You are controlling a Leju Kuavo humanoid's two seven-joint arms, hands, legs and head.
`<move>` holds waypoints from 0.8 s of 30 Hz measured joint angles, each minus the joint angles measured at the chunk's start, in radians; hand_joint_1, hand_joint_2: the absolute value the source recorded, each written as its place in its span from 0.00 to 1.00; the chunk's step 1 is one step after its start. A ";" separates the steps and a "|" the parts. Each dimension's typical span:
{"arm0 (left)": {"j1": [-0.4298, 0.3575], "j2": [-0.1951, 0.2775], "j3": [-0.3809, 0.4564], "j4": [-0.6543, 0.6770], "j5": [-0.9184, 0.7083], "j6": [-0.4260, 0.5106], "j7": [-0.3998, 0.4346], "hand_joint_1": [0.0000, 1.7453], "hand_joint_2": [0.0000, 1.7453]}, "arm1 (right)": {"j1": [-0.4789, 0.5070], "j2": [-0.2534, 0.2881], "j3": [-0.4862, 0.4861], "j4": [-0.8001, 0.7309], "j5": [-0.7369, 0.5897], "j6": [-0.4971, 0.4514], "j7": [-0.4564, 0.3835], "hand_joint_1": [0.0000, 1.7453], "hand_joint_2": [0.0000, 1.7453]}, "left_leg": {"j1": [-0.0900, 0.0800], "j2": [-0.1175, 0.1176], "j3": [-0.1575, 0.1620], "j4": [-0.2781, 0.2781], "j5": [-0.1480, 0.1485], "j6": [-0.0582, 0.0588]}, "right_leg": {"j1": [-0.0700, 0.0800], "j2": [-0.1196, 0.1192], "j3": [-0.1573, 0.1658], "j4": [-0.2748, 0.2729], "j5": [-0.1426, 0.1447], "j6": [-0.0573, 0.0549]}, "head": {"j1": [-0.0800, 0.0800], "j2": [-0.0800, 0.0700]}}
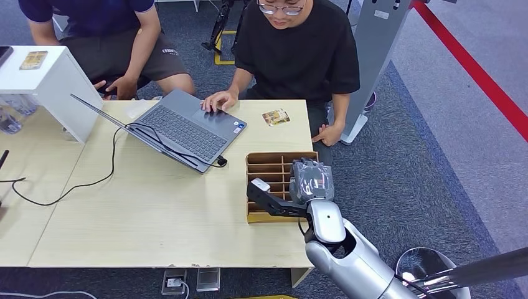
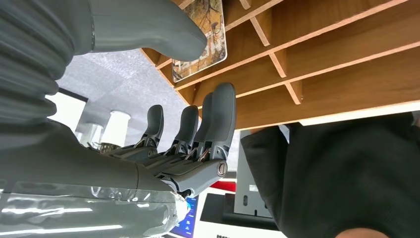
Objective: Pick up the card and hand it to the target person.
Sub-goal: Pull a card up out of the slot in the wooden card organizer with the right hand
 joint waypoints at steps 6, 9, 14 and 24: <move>0.000 -0.001 -0.004 0.000 -0.004 0.000 0.002 0.00 0.00 | 0.004 0.000 -0.009 0.012 -0.011 -0.004 0.000 0.53 1.00 | 0.000 0.001 0.000 -0.002 0.001 0.000 | 0.000 0.000 0.000 -0.001 0.001 0.000 | 0.000 0.000; 0.000 -0.002 -0.005 0.000 -0.004 0.001 0.002 0.00 0.00 | 0.005 -0.001 -0.009 0.014 -0.014 -0.007 0.000 0.54 1.00 | 0.000 0.000 0.000 -0.002 0.002 0.000 | 0.000 0.000 0.000 -0.002 0.001 0.000 | 0.000 0.000; 0.000 0.000 -0.008 0.000 -0.007 0.000 0.003 0.00 0.00 | 0.013 -0.003 -0.014 0.007 -0.019 -0.004 0.000 0.52 1.00 | 0.000 0.000 0.000 0.000 0.000 0.000 | 0.000 0.000 0.000 0.000 0.000 0.000 | 0.000 0.000; -0.001 0.000 -0.010 0.000 -0.007 0.003 0.006 0.00 0.00 | 0.020 -0.007 -0.011 0.011 -0.032 -0.014 0.000 0.52 1.00 | 0.000 0.000 0.000 -0.001 0.001 0.000 | 0.000 0.000 0.000 -0.001 0.001 0.000 | 0.000 0.000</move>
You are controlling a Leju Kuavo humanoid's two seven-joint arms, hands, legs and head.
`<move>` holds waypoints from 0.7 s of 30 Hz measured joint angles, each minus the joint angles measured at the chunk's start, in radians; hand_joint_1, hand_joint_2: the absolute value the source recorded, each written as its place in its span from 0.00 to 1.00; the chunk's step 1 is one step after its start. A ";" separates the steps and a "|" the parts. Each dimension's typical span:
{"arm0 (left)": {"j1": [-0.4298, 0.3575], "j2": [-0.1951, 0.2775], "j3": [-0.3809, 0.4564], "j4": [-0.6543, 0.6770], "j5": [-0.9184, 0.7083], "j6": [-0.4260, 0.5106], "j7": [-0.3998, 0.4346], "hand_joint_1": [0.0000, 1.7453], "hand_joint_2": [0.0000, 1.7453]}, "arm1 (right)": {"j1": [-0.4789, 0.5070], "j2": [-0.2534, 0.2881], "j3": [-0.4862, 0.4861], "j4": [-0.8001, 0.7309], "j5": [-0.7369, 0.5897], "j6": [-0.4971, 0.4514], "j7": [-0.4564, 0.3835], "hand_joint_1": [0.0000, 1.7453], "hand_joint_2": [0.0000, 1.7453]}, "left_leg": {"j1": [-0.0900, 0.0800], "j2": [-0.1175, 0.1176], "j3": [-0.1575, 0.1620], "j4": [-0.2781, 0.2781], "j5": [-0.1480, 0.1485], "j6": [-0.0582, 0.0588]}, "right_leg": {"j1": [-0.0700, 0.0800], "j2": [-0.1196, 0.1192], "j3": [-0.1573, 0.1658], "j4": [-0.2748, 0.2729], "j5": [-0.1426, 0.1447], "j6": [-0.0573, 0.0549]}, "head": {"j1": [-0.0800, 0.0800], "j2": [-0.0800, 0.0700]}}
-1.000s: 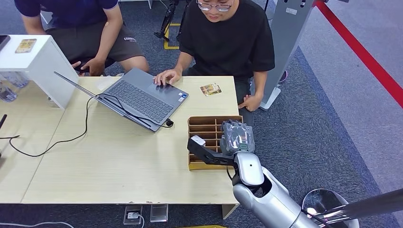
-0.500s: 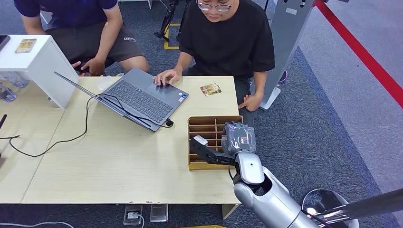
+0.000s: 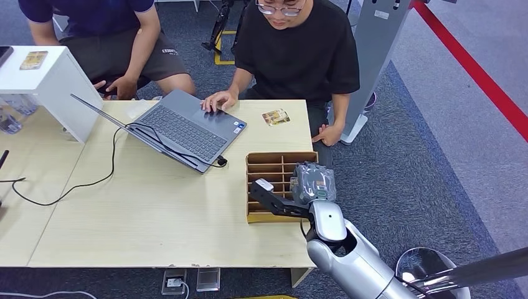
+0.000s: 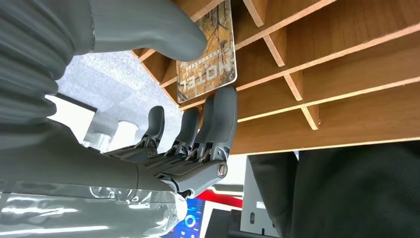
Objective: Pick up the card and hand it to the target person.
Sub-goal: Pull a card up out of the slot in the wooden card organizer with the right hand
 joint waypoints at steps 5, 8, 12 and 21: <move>0.000 0.000 -0.001 0.000 0.000 0.000 0.000 0.00 0.00 | 0.001 -0.001 0.001 -0.001 -0.004 -0.002 0.000 0.54 1.00 | 0.000 0.000 0.000 0.001 -0.001 0.000 | 0.000 0.000 0.000 0.001 -0.001 0.000 | 0.000 0.000; 0.000 0.000 -0.001 0.000 0.000 0.001 0.001 0.00 0.00 | 0.000 -0.001 0.003 -0.002 -0.006 -0.002 0.000 0.68 1.00 | 0.000 0.000 0.000 0.001 -0.001 0.000 | 0.000 0.000 0.000 0.001 -0.001 0.000 | 0.000 0.000; 0.000 0.001 -0.001 0.000 0.000 0.001 0.002 0.00 0.00 | -0.003 -0.001 0.006 -0.002 -0.012 -0.003 0.000 0.88 1.00 | 0.000 0.000 0.000 0.001 -0.001 0.000 | 0.000 0.000 0.000 0.001 -0.001 0.000 | 0.000 0.000; 0.001 0.004 0.008 -0.002 0.006 -0.003 -0.008 0.00 0.00 | -0.010 -0.003 0.017 0.000 -0.019 -0.010 0.000 1.00 1.00 | 0.000 0.000 0.000 0.002 -0.001 0.000 | 0.000 0.000 0.000 0.001 0.000 0.000 | 0.000 0.000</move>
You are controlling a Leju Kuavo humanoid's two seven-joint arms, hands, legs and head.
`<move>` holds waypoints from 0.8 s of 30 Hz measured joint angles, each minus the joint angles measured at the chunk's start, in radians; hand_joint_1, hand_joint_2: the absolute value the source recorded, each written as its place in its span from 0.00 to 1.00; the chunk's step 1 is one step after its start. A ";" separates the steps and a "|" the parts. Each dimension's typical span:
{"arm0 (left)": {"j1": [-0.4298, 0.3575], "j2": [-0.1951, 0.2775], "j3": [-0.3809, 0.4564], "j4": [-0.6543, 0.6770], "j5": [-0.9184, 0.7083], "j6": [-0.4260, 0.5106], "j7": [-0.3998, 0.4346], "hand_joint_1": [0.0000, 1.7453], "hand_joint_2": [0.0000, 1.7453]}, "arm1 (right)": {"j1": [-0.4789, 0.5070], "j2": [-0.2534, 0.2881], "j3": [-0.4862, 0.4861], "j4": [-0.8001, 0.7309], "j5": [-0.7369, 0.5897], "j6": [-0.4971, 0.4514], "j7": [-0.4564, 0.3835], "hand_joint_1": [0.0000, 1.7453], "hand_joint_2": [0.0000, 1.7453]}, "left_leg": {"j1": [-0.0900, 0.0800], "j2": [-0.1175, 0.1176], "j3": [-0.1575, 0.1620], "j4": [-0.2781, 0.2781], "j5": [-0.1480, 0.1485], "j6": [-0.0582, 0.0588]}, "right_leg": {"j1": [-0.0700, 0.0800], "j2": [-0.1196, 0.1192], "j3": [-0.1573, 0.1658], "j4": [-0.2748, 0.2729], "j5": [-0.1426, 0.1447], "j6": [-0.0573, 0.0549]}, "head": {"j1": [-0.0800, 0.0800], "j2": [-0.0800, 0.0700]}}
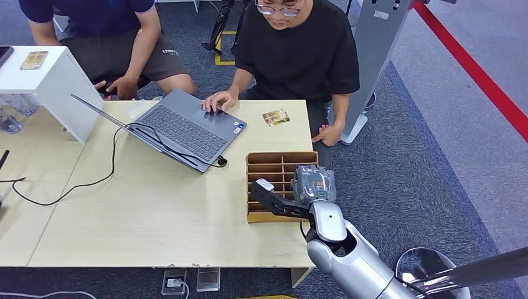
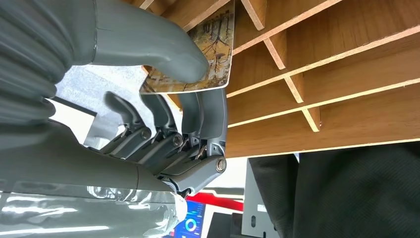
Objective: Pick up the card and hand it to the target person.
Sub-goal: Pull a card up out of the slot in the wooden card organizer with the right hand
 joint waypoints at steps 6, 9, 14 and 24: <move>0.001 0.001 0.017 0.001 0.010 0.003 -0.012 0.00 0.00 | -0.009 -0.012 0.020 -0.014 -0.018 -0.016 0.000 1.00 1.00 | 0.000 0.000 0.000 0.000 0.001 0.000 | 0.000 0.000 0.000 0.000 0.001 -0.001 | 0.000 0.000; 0.001 0.000 0.020 0.001 0.013 0.001 -0.011 0.00 0.00 | -0.017 -0.017 0.031 -0.024 -0.022 -0.027 0.000 1.00 1.00 | 0.000 0.000 -0.001 0.000 0.001 -0.001 | 0.000 0.000 -0.001 0.000 0.001 -0.001 | 0.000 0.000; 0.002 -0.001 0.020 0.001 0.013 0.000 -0.010 0.00 0.00 | -0.033 -0.029 0.042 -0.060 -0.027 -0.034 0.000 1.00 1.00 | 0.000 0.001 -0.001 0.000 0.001 -0.001 | 0.000 0.001 -0.002 0.001 0.001 0.000 | 0.000 0.000; 0.000 -0.002 0.014 0.003 0.010 -0.001 -0.013 0.00 0.00 | -0.150 -0.051 0.039 -0.187 -0.038 -0.003 0.000 1.00 1.00 | -0.001 0.002 -0.003 0.002 0.001 -0.001 | -0.001 0.002 -0.004 0.003 0.001 0.000 | 0.000 0.000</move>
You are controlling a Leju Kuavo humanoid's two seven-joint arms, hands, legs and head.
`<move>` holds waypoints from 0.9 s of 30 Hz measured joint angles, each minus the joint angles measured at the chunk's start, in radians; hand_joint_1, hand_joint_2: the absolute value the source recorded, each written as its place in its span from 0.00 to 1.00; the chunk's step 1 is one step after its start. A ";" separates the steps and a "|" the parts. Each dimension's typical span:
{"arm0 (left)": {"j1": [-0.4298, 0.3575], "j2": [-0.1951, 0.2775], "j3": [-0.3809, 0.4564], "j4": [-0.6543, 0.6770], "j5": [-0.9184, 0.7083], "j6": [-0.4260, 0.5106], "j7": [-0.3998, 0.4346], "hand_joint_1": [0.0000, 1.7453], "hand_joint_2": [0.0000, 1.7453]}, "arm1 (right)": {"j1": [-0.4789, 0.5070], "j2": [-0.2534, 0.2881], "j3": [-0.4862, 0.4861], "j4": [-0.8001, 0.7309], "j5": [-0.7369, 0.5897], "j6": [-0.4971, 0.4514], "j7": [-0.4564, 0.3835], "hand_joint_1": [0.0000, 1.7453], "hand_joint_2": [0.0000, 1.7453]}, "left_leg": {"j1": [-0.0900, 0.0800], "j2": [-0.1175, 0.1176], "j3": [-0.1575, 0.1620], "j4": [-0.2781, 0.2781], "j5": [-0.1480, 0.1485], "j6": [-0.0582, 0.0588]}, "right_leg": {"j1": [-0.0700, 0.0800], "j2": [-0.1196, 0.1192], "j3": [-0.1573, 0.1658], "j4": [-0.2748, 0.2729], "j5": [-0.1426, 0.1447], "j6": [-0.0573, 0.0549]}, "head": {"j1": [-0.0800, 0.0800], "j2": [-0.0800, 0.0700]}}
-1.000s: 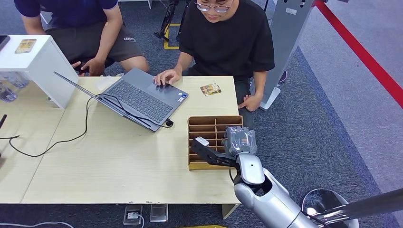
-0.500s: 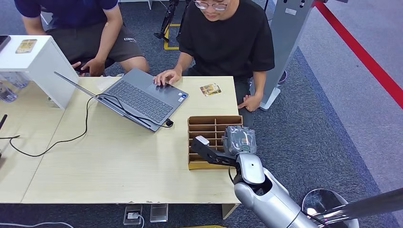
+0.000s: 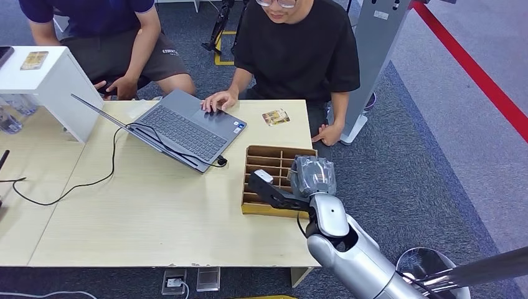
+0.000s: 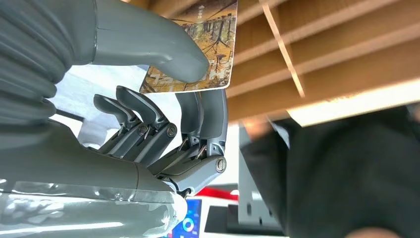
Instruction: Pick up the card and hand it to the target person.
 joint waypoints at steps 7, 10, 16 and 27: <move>-0.002 -0.001 -0.011 0.003 -0.002 -0.001 0.000 0.00 0.00 | -0.160 0.006 0.034 0.082 -0.066 -0.035 -0.004 1.00 1.00 | 0.000 0.001 0.000 0.000 0.001 0.000 | 0.000 0.001 -0.001 0.001 0.001 0.000 | 0.000 0.000; -0.004 0.000 -0.025 0.004 -0.011 -0.006 -0.002 0.00 0.00 | -0.243 0.023 0.053 0.243 -0.073 -0.087 -0.024 1.00 1.00 | 0.000 0.001 0.000 -0.001 0.002 0.000 | 0.000 0.001 0.000 0.000 0.002 0.000 | 0.000 0.000; -0.007 0.006 -0.047 0.008 -0.019 -0.023 -0.018 0.00 0.00 | -0.350 0.093 0.076 0.612 -0.082 -0.214 -0.137 1.00 1.00 | 0.000 0.002 0.002 -0.003 0.004 0.001 | 0.000 0.002 0.002 -0.003 0.004 0.000 | 0.000 0.000; -0.007 0.013 -0.053 0.012 -0.007 -0.037 -0.024 0.00 0.00 | -0.457 0.196 0.131 0.866 -0.050 -0.276 -0.233 1.00 1.00 | 0.000 0.002 0.001 -0.002 0.004 0.000 | 0.000 0.002 0.001 -0.001 0.004 0.000 | 0.000 0.000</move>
